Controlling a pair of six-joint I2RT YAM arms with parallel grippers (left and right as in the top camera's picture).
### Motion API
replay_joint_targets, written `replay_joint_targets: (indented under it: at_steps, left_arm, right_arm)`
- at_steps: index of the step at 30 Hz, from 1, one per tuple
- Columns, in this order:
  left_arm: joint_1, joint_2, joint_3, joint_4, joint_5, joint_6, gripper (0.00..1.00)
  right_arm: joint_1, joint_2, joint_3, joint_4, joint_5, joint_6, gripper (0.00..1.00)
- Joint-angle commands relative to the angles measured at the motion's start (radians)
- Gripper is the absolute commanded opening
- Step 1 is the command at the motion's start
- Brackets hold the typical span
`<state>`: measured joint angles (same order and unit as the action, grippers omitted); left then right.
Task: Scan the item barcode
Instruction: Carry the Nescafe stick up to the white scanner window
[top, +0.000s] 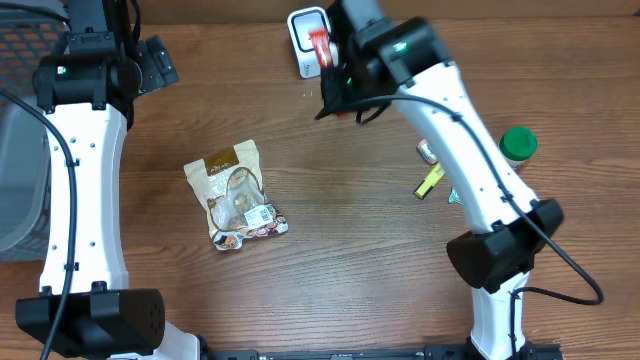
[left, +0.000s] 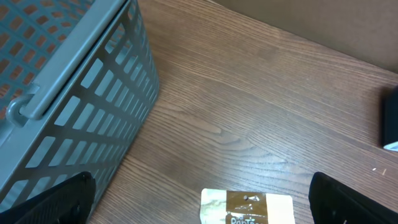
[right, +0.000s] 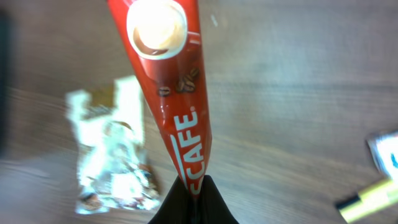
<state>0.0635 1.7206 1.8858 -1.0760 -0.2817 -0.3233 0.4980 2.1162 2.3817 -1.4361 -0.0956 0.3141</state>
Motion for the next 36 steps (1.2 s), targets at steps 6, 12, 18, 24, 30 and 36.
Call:
replay_joint_targets:
  at_steps: [6,12,18,24,30,36]
  left_arm:
    - [-0.001,0.01,0.008,0.002,-0.013,-0.014,1.0]
    - [-0.001,0.01,0.008,0.002,-0.013,-0.014,1.0]
    - [-0.001,0.01,0.008,0.003,-0.013,-0.014,1.0]
    - [-0.002,0.01,0.008,0.002,-0.013,-0.014,1.0]
    - [-0.003,0.01,0.008,0.003,-0.013,-0.014,1.0]
    - [-0.003,0.01,0.008,0.002,-0.013,-0.014,1.0]
  right_arm:
    - [-0.123,0.034,0.044,0.159,-0.193,-0.008,0.03]
    - [-0.146,0.141,0.07,0.267,-0.266,0.008,0.03]
    - [-0.138,0.227,0.071,0.416,-0.256,-0.003,0.03]
    - [-0.081,0.317,0.071,0.517,-0.023,-0.082,0.04]
    - [-0.038,0.4,0.071,0.576,0.179,-0.158,0.04]
    - [-0.04,0.468,0.071,0.595,0.23,-0.163,0.04]
